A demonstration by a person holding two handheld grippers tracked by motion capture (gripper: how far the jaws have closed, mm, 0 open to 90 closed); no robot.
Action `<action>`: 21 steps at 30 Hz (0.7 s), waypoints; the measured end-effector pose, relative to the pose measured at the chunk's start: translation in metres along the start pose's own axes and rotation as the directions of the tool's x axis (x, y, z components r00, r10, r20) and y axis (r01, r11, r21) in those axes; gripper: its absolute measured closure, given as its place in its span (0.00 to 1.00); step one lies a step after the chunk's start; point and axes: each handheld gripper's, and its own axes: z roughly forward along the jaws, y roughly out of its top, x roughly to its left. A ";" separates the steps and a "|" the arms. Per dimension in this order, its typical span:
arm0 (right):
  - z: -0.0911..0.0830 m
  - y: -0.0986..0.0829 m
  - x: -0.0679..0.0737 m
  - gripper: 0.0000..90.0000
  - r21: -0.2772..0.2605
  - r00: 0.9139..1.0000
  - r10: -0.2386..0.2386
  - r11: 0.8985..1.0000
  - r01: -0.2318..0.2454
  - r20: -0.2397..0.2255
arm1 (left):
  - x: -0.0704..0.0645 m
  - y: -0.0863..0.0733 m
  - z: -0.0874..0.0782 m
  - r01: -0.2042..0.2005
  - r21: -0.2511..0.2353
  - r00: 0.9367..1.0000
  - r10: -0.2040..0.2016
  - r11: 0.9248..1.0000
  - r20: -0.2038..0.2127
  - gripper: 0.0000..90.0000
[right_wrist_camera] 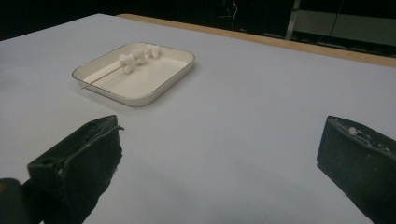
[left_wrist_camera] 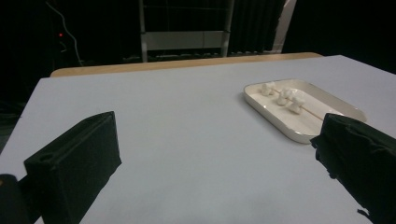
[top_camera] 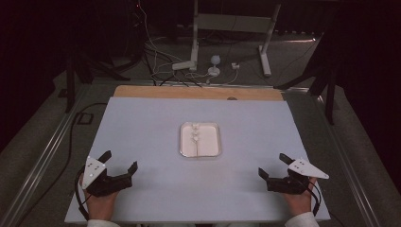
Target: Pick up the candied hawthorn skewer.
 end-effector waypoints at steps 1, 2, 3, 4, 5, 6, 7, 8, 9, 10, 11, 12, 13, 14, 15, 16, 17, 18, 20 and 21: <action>0.000 0.000 0.000 0.00 0.000 1.000 0.000 1.000 0.000 0.000 | 0.001 0.000 0.000 0.003 -0.001 1.000 -0.003 1.000 -0.005 0.00; 0.000 -0.001 -0.001 0.00 0.001 1.000 0.002 1.000 -0.002 0.003 | 0.001 -0.001 0.000 0.003 -0.001 1.000 -0.003 1.000 -0.009 0.00; 0.000 -0.001 -0.001 0.00 0.002 1.000 0.005 1.000 -0.005 0.004 | 0.001 -0.001 -0.001 -0.004 -0.003 1.000 0.004 1.000 -0.020 0.00; 0.000 -0.001 -0.001 0.00 -0.001 1.000 0.008 1.000 -0.008 0.005 | 0.001 -0.001 -0.001 -0.009 -0.005 1.000 0.009 1.000 -0.027 0.00; 0.000 -0.001 -0.001 0.00 -0.002 1.000 0.009 1.000 -0.009 0.007 | 0.001 -0.001 -0.001 -0.006 -0.012 1.000 0.006 1.000 -0.029 0.00; 0.000 -0.001 -0.001 0.00 -0.002 1.000 0.009 1.000 -0.009 0.006 | 0.001 -0.001 -0.001 -0.004 -0.013 0.999 0.003 1.000 -0.032 0.01; 0.000 -0.001 -0.001 0.00 -0.002 1.000 0.009 1.000 -0.009 0.006 | 0.002 -0.001 -0.001 0.001 -0.005 1.000 -0.001 1.000 -0.031 0.01; 0.000 -0.001 -0.001 0.00 -0.002 1.000 0.010 1.000 -0.010 0.006 | 0.003 -0.002 -0.001 0.005 -0.005 1.000 -0.005 1.000 -0.030 0.00; 0.000 -0.001 0.000 0.00 -0.002 1.000 0.011 1.000 -0.011 0.005 | 0.003 -0.002 -0.001 0.004 -0.002 0.999 -0.004 1.000 -0.031 0.00; 0.000 -0.001 0.000 0.00 -0.002 1.000 0.009 1.000 -0.009 0.003 | 0.003 -0.003 0.000 0.006 0.003 1.000 -0.006 1.000 -0.027 0.01; 0.000 0.000 0.000 0.00 -0.003 1.000 0.007 1.000 -0.007 0.002 | 0.003 -0.003 0.000 0.005 0.003 1.000 -0.005 1.000 -0.025 0.01; 0.000 0.000 0.000 0.00 -0.005 1.000 0.006 1.000 -0.006 0.004 | 0.003 -0.004 0.000 0.005 0.001 1.000 -0.005 1.000 -0.023 0.01; -0.001 0.000 0.000 0.00 -0.006 1.000 0.004 1.000 -0.004 0.003 | 0.003 -0.004 0.000 0.011 -0.004 1.000 -0.011 1.000 -0.020 0.01; -0.001 0.000 0.001 0.00 -0.006 1.000 0.005 1.000 -0.005 0.004 | 0.003 -0.004 0.000 0.023 -0.008 1.000 -0.023 1.000 -0.017 0.01; 0.000 -0.001 0.001 0.00 -0.005 1.000 0.015 1.000 -0.015 0.011 | 0.003 -0.004 -0.001 0.041 -0.014 0.999 -0.041 0.999 -0.012 0.01; 0.001 -0.001 0.001 0.00 -0.006 1.000 0.018 1.000 -0.018 0.012 | 0.003 -0.003 0.000 0.047 -0.012 0.999 -0.047 0.999 -0.008 0.01; 0.001 -0.001 0.001 0.00 -0.006 1.000 0.018 1.000 -0.018 0.012 | 0.003 -0.002 0.001 0.050 -0.006 0.999 -0.050 0.999 -0.011 0.01; 0.001 0.000 0.002 0.00 -0.007 1.000 0.017 1.000 -0.017 0.008 | 0.003 -0.001 0.002 0.059 0.000 0.998 -0.059 0.998 -0.007 0.01; 0.001 0.000 0.004 0.00 -0.005 1.000 0.002 1.000 -0.002 0.008 | 0.003 0.002 0.003 0.068 0.012 0.998 -0.068 0.998 -0.007 0.01; 0.001 0.000 0.004 0.00 -0.005 1.000 0.002 1.000 -0.002 0.008 | 0.003 0.003 0.003 0.065 0.014 0.998 -0.065 0.998 -0.008 0.01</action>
